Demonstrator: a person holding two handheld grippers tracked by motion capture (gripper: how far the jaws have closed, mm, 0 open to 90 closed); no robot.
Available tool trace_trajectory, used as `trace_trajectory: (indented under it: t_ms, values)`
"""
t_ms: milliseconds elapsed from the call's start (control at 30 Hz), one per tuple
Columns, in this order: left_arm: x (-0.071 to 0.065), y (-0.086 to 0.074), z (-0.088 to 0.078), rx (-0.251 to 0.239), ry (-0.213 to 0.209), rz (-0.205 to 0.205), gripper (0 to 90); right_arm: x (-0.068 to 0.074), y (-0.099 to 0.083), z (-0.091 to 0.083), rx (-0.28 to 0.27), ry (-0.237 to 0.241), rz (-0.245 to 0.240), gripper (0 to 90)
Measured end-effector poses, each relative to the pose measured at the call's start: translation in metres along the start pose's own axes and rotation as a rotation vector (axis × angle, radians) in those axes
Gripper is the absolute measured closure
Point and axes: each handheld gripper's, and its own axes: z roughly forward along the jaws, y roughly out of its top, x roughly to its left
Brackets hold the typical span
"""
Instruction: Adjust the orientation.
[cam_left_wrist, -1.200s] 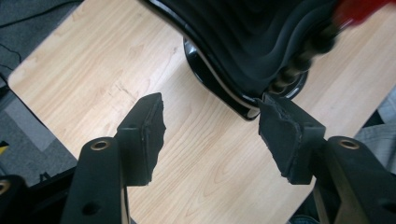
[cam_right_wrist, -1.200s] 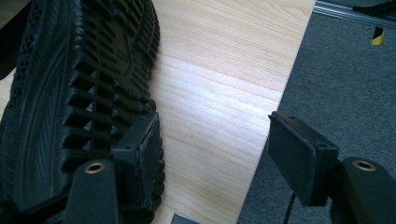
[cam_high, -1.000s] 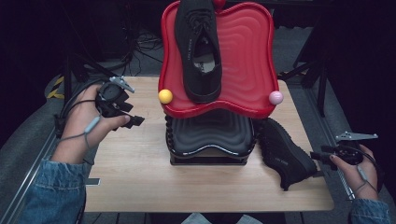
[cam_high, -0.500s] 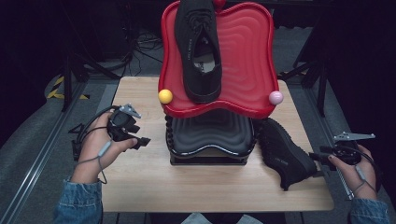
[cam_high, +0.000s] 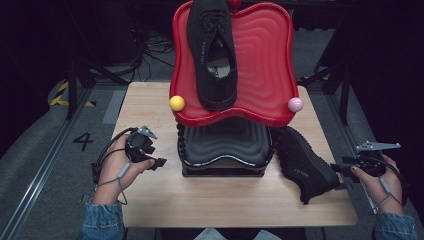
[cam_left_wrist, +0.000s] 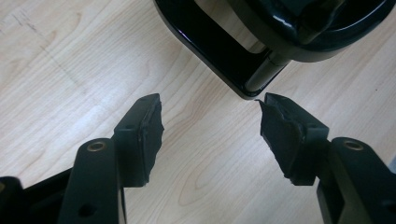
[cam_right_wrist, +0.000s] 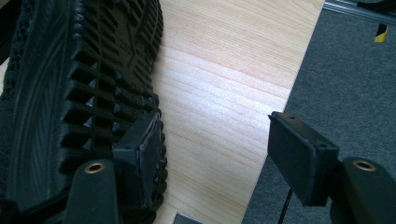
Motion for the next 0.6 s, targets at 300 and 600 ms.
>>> trace_trajectory:
  t_ms: [300, 600]
  values:
    - [0.009, -0.005, 0.013, 0.036, 0.004, -0.016, 39.2, 0.007, 0.005, -0.014, -0.047, -0.025, -0.028, 55.1]
    - [0.010, -0.010, 0.022, 0.072, -0.007, -0.021, 37.3, 0.037, 0.021, -0.026, -0.024, 0.016, -0.065, 86.4]
